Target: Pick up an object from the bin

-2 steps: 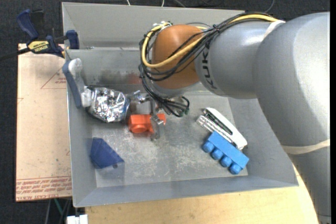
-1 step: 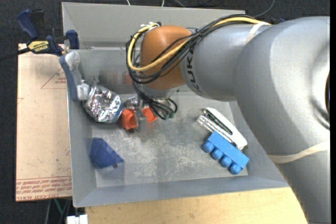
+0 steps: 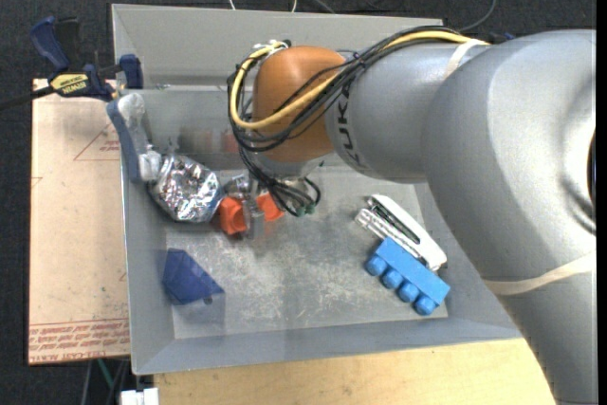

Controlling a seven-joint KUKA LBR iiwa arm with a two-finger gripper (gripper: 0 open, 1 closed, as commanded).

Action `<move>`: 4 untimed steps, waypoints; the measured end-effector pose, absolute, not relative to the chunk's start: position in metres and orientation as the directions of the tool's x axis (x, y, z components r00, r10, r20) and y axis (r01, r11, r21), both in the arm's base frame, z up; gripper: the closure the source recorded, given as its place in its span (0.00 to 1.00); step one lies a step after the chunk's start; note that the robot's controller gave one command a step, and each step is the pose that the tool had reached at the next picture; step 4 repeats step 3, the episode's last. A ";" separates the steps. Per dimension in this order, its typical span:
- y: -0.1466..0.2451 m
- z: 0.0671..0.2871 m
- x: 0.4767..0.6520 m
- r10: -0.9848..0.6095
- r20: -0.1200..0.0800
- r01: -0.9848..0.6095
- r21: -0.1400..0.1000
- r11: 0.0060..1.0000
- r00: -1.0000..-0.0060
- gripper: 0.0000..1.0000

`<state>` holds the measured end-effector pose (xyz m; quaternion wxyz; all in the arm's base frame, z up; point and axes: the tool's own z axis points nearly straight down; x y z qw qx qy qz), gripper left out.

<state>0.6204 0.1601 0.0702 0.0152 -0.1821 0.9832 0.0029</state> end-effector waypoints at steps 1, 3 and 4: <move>0.163 0.132 0.625 -0.368 -0.040 -0.369 -0.001 0.930 -0.929 1.00; 0.174 0.202 0.631 -0.371 -0.040 -0.372 0.000 0.928 -0.928 1.00; 0.174 0.202 0.631 -0.371 -0.040 -0.372 0.000 0.928 -0.928 1.00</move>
Offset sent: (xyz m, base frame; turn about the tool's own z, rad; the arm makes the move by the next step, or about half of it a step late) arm -0.0026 0.0065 0.0151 -0.0209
